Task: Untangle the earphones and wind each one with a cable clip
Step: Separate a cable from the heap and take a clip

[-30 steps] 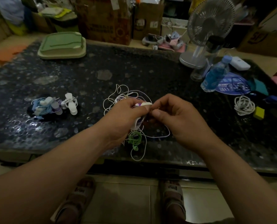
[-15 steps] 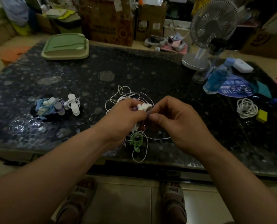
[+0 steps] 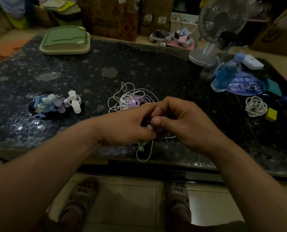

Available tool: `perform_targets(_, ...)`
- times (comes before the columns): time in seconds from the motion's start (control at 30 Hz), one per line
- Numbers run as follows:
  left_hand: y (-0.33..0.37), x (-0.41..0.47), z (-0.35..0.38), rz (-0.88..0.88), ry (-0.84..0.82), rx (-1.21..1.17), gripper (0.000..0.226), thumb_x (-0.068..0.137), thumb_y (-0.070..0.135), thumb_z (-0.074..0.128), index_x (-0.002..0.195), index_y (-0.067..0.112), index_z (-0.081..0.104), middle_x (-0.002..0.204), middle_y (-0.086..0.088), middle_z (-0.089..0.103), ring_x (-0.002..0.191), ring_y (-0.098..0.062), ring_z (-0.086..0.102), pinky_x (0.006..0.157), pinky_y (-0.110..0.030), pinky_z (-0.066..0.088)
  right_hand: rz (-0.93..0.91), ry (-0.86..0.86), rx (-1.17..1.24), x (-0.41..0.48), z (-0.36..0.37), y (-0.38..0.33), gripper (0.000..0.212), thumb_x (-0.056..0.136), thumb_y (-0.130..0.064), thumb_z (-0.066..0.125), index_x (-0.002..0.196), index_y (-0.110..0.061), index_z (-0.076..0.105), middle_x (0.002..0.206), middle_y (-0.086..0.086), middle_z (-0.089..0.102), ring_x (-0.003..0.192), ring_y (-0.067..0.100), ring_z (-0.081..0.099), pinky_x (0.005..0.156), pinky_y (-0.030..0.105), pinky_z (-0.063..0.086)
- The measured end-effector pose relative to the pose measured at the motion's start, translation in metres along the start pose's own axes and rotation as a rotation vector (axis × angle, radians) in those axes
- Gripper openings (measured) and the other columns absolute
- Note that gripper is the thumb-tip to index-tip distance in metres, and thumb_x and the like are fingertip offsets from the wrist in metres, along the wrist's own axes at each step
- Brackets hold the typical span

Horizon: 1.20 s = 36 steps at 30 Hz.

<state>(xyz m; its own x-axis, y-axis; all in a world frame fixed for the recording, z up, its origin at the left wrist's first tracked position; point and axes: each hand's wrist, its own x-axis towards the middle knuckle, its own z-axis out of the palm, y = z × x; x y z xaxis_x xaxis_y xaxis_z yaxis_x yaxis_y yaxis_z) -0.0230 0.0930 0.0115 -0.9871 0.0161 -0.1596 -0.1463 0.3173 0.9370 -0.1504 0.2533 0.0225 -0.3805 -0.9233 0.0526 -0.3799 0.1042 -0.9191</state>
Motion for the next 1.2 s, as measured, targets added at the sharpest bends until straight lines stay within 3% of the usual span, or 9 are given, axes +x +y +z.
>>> perform_targets(0.3,-0.002,-0.002,0.000,0.004,0.008,0.005,0.051,0.097,0.004,0.062,0.141,0.026,0.050,0.131,-0.008,0.063,0.127,-0.035,0.058,0.106,-0.065,0.047,0.049,0.089,0.024,0.006,0.005,0.006,0.005,0.094,-0.009,0.073,0.095,-0.009,0.067,0.088,0.011,0.076,0.086,0.030,0.075,0.079,0.054,0.062)
perform_targets(0.37,-0.002,-0.001,0.003,-0.010,0.059,0.015,0.078,0.096,0.005,0.062,0.160,0.032,0.029,0.142,0.001,0.059,0.123,-0.026,0.063,0.107,-0.059,0.049,0.060,0.103,0.033,0.006,0.005,0.006,0.006,0.095,-0.009,0.073,0.096,-0.008,0.067,0.087,0.010,0.076,0.084,0.028,0.075,0.078,0.053,0.063)
perform_targets(0.43,-0.002,-0.001,0.006,-0.008,0.097,0.001,0.099,0.096,0.005,0.063,0.163,0.048,0.005,0.145,0.007,0.057,0.098,-0.021,0.066,0.095,-0.050,0.055,0.088,0.104,0.031,0.006,0.004,0.007,0.008,0.096,-0.012,0.072,0.098,-0.007,0.066,0.088,0.009,0.077,0.084,0.027,0.076,0.078,0.054,0.062)
perform_targets(0.57,-0.002,-0.001,0.010,0.058,0.101,0.053,0.110,0.097,-0.004,0.060,0.158,0.059,-0.005,0.139,0.011,0.057,0.095,-0.037,0.066,0.085,-0.054,0.057,0.128,0.114,-0.002,0.007,0.004,0.009,0.009,0.096,-0.016,0.073,0.096,-0.010,0.066,0.090,0.005,0.078,0.086,0.023,0.077,0.082,0.057,0.061)
perform_targets(0.7,-0.005,0.000,0.010,0.034,0.121,0.032,0.107,0.096,-0.001,0.063,0.158,0.061,0.001,0.142,0.012,0.058,0.097,-0.034,0.070,0.088,-0.061,0.057,0.126,0.140,-0.071,0.006,0.006,0.010,0.010,0.096,-0.021,0.073,0.096,-0.015,0.065,0.089,0.003,0.076,0.084,0.021,0.075,0.079,0.056,0.061)
perform_targets(0.8,-0.006,0.001,0.005,-0.026,0.204,-0.024,0.091,0.097,0.010,0.069,0.162,0.047,0.017,0.137,0.007,0.063,0.105,-0.015,0.073,0.092,-0.044,0.061,0.104,0.233,-0.040,0.003,0.007,0.007,0.009,0.098,-0.023,0.071,0.097,-0.018,0.064,0.086,0.003,0.074,0.080,0.019,0.073,0.073,0.048,0.063)
perform_targets(0.9,-0.006,0.006,0.007,-0.107,0.369,-0.175,0.059,0.097,0.017,0.071,0.150,0.024,0.047,0.121,-0.001,0.073,0.093,-0.010,0.073,0.074,-0.024,0.056,0.021,0.408,-0.046,0.005,0.009,0.005,0.009,0.098,-0.020,0.071,0.094,-0.017,0.064,0.083,0.000,0.071,0.078,0.011,0.069,0.067,0.025,0.057)
perform_targets(1.0,-0.004,0.014,0.026,-0.110,0.470,-0.588,0.029,0.099,0.013,0.064,0.127,0.005,0.064,0.114,-0.013,0.076,0.094,-0.021,0.072,0.071,-0.028,0.058,-0.005,0.535,-0.030,0.010,0.012,0.005,0.011,0.097,-0.020,0.073,0.092,-0.017,0.064,0.083,-0.002,0.070,0.076,0.007,0.067,0.065,0.017,0.050)
perform_targets(1.2,0.001,0.015,0.039,-0.085,0.439,-0.906,0.033,0.108,0.017,0.050,0.135,0.001,0.057,0.128,-0.023,0.069,0.110,-0.035,0.072,0.090,-0.050,0.062,0.010,0.563,-0.044,0.007,0.012,0.004,0.011,0.096,-0.021,0.074,0.092,-0.018,0.065,0.082,-0.004,0.069,0.077,0.006,0.066,0.064,0.016,0.050)
